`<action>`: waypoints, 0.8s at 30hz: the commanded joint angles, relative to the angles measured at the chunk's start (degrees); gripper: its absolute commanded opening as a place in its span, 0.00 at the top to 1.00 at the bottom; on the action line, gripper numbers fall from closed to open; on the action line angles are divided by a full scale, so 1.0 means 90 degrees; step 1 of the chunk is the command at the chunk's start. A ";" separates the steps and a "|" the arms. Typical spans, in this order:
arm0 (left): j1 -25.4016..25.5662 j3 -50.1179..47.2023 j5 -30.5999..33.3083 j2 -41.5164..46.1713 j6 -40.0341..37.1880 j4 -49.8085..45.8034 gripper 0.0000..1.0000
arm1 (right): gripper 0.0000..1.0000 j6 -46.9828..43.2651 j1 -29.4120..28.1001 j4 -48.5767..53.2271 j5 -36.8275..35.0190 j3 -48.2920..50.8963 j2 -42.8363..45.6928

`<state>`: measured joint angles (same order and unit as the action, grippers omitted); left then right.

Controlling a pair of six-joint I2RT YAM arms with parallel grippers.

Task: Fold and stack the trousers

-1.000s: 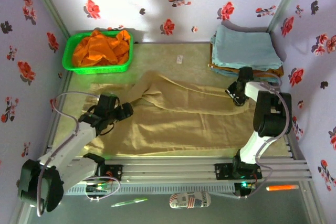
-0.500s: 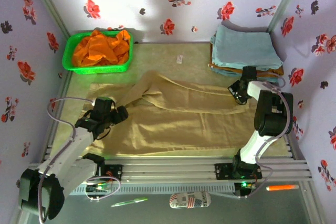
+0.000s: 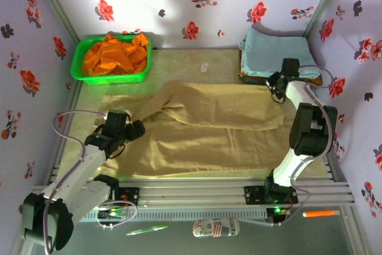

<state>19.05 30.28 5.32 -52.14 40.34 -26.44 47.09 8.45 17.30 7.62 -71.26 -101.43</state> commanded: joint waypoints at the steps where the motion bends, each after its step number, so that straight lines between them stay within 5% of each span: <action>1: -0.0056 0.0318 -0.0034 -0.0026 -0.0219 -0.0130 0.13 | 0.50 0.0522 0.0180 0.0021 -0.0080 -0.0176 -0.0154; 6: -0.0096 0.0520 0.0166 -0.0005 -0.0115 -0.0431 0.07 | 0.40 0.0241 -0.0211 0.0292 -0.0234 -0.0071 0.0538; 10: -0.0645 0.0963 0.0570 -0.0232 0.0176 -0.0786 0.01 | 0.43 0.0129 -0.1199 0.0031 -0.0487 0.0787 0.1326; 12: -0.1116 0.1308 0.0544 -0.0574 0.0259 -0.0750 0.01 | 0.51 0.0151 -0.1824 -0.0157 -0.0471 0.1123 0.1333; 16: -0.1942 0.2106 0.0452 -0.1476 0.0313 -0.0314 0.03 | 0.85 0.0150 -0.2661 -0.0391 -0.0256 0.1279 0.0719; 19: -0.2424 0.2480 0.0444 -0.2261 0.0285 0.0222 0.15 | 0.97 0.0197 -0.2790 -0.0808 -0.0097 0.1560 0.0476; 22: -0.2668 0.2881 0.0430 -0.3287 0.0156 0.0600 0.48 | 0.98 0.0082 -0.2793 -0.0863 0.0048 0.1637 0.0329; 24: -0.2711 0.3225 0.0515 -0.3971 0.0007 0.0594 0.54 | 0.96 0.0025 -0.2787 -0.0923 0.0185 0.1671 0.0303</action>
<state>-4.69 56.07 8.58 -81.65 41.93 -23.31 48.45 -16.86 11.73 7.60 -56.23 -98.72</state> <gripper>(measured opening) 0.473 0.052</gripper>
